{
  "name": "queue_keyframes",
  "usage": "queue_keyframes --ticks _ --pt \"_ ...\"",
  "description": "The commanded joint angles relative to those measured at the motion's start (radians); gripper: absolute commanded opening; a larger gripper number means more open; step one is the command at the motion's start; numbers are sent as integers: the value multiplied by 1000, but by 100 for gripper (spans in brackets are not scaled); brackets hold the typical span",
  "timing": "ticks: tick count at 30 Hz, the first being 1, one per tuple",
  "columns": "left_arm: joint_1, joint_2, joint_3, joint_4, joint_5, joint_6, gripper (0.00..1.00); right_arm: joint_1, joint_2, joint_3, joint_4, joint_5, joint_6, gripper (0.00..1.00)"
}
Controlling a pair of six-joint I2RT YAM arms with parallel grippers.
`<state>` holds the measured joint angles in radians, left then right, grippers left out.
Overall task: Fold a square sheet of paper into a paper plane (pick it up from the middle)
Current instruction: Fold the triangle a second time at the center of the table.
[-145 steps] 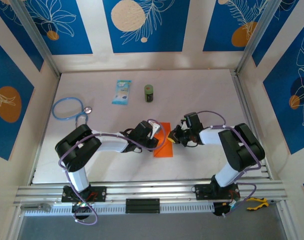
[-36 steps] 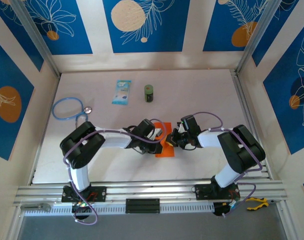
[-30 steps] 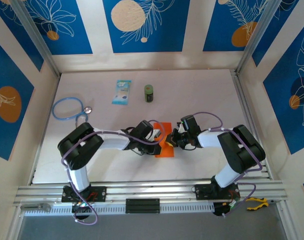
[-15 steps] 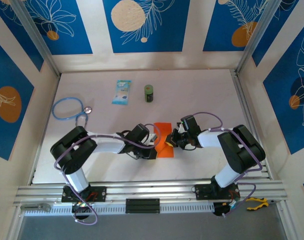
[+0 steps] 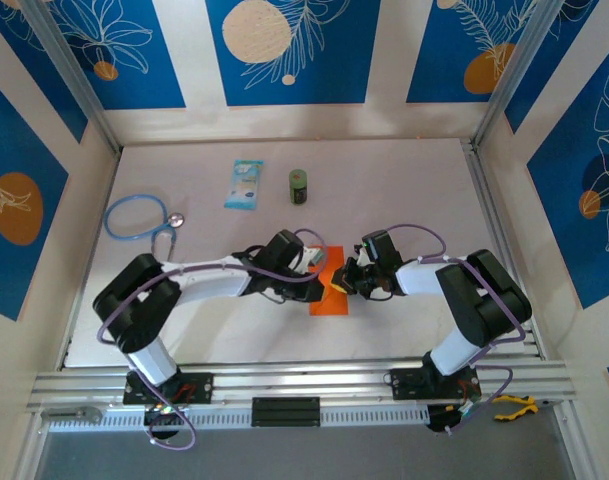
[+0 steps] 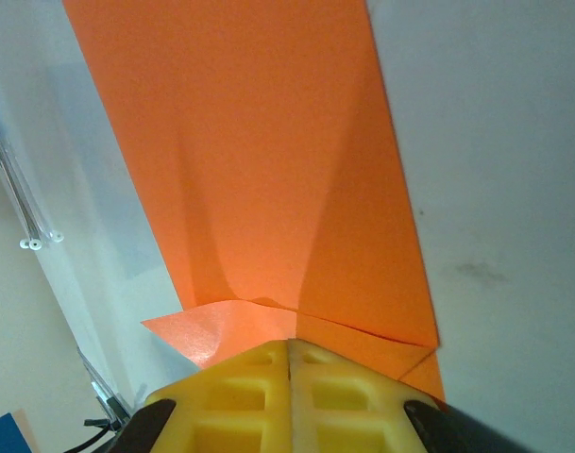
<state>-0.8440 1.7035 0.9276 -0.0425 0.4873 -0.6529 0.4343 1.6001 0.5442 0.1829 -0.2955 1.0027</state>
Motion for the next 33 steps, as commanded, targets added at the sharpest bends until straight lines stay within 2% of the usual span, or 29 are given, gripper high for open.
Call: queue_keyframes --ticks 1,8,12,22,33 --pt "9 70 59 -34 0 29 6 -9 18 -10 -90 48 -10 0" --pt "9 170 105 -63 -33 48 0 -9 20 -7 -92 47 -14 0" --pt "4 206 94 -102 -53 59 0 -14 20 -7 -96 46 -16 0" --pt "2 182 -18 -57 -52 23 0 -33 19 3 -94 24 -39 0" --pt "0 182 -27 -18 -88 -4 0 0 -115 5 -75 22 -96 0"
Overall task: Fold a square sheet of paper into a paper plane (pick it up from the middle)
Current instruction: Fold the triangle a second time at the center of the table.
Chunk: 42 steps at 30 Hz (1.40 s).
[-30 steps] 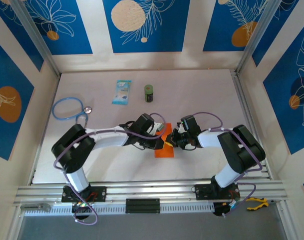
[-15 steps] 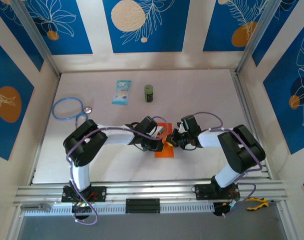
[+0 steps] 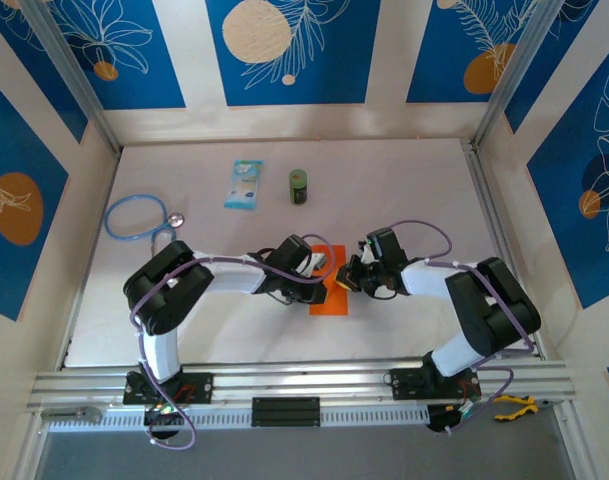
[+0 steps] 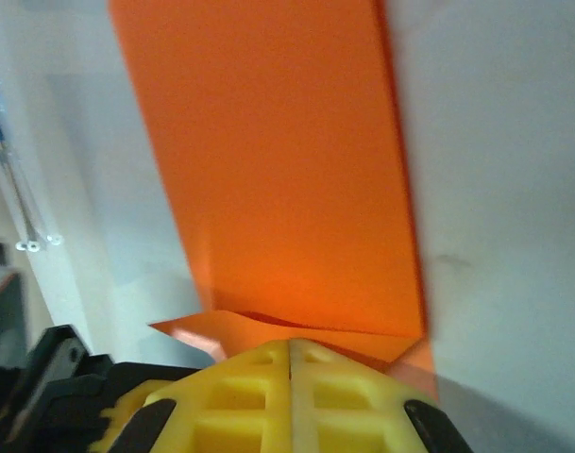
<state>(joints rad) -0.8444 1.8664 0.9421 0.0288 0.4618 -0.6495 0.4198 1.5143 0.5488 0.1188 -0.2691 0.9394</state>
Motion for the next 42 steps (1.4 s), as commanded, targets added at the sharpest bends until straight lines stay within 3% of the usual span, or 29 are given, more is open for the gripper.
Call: queue_keyframes --ticks 1,8,11,35,42 --pt "1 17 -43 -86 -63 -10 0 26 -26 0 0 -14 -27 0" --pt "1 16 -49 -69 -66 -23 0 95 79 7 32 -16 17 0" --pt "1 13 -51 -72 -71 -19 0 90 126 8 -24 38 27 0" --pt "1 42 -85 -27 -52 -28 0 -211 119 -10 115 -60 -13 0" --pt "1 30 -93 -13 -64 -24 0 -167 1 42 -9 -54 -48 0"
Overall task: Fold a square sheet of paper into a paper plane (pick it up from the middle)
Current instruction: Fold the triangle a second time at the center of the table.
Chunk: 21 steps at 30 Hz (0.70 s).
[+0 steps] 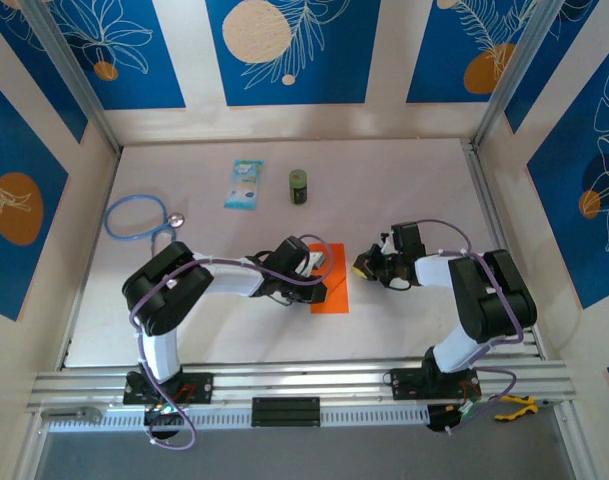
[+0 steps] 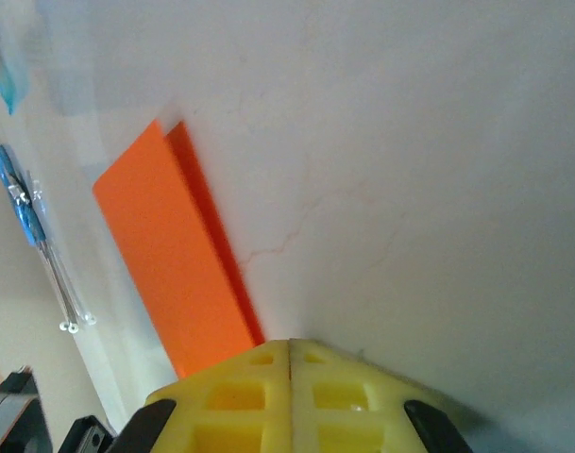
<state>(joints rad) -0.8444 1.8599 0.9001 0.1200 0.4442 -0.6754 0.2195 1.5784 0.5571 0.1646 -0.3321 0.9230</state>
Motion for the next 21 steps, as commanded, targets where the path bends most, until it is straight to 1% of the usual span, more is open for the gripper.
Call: queue_keyframes --ticks 1,5,8,12,14,18,21 --pt "1 35 -52 -99 -44 -1 0 52 -70 36 -61 5 -33 0" --pt "1 31 -52 -92 -44 -6 0 115 -41 56 -74 -44 -37 0" --pt "1 30 -52 -81 -41 -12 0 145 -5 65 -73 -58 -35 0" --pt "1 27 -47 -72 -35 -18 0 155 47 66 -92 -37 -30 0" --pt "0 23 -41 -75 -28 -23 0 159 69 72 -136 1 -34 0" --pt "-1 -30 -19 -80 2 -40 0 157 87 67 -190 66 -53 0" --pt "-1 -65 20 -104 4 -44 0 154 87 60 -194 76 -59 0"
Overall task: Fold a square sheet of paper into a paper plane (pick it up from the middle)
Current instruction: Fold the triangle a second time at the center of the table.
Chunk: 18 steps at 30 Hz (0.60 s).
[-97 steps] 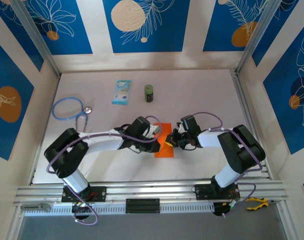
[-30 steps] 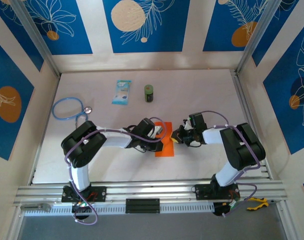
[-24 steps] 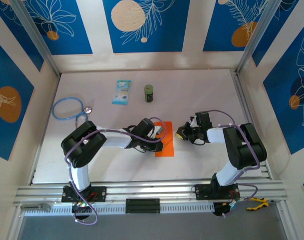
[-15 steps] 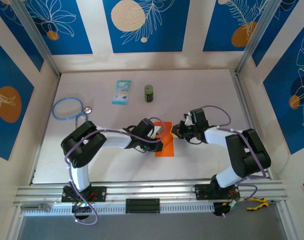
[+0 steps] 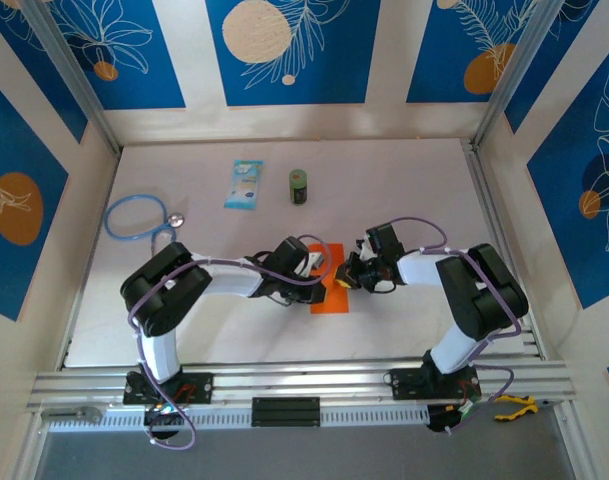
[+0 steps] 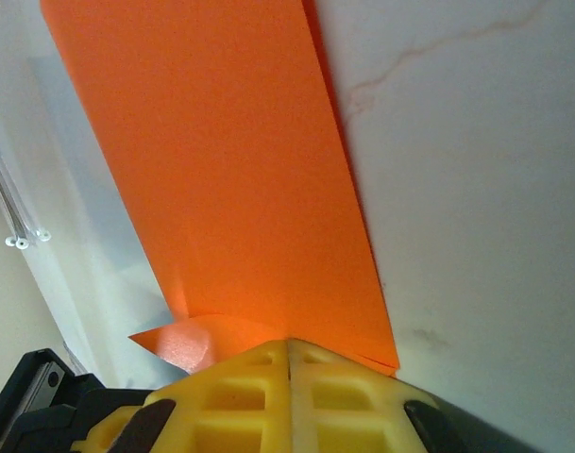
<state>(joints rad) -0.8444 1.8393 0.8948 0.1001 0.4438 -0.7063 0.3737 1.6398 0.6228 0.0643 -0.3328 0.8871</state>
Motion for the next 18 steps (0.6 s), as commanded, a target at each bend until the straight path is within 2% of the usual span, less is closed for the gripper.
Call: queue_keyframes --ticks 1,6,11,18 --pt "-1 -50 40 -90 6 -15 0 0 26 -5 -93 74 -26 0" --pt "-1 -7 121 -133 -4 7 0 4 26 -3 -87 69 -24 0" --pt "-1 65 153 -106 14 2 0 8 29 -1 -88 69 -24 0" --pt "-1 106 126 -109 -14 -3 0 8 34 -16 -81 75 -26 0"
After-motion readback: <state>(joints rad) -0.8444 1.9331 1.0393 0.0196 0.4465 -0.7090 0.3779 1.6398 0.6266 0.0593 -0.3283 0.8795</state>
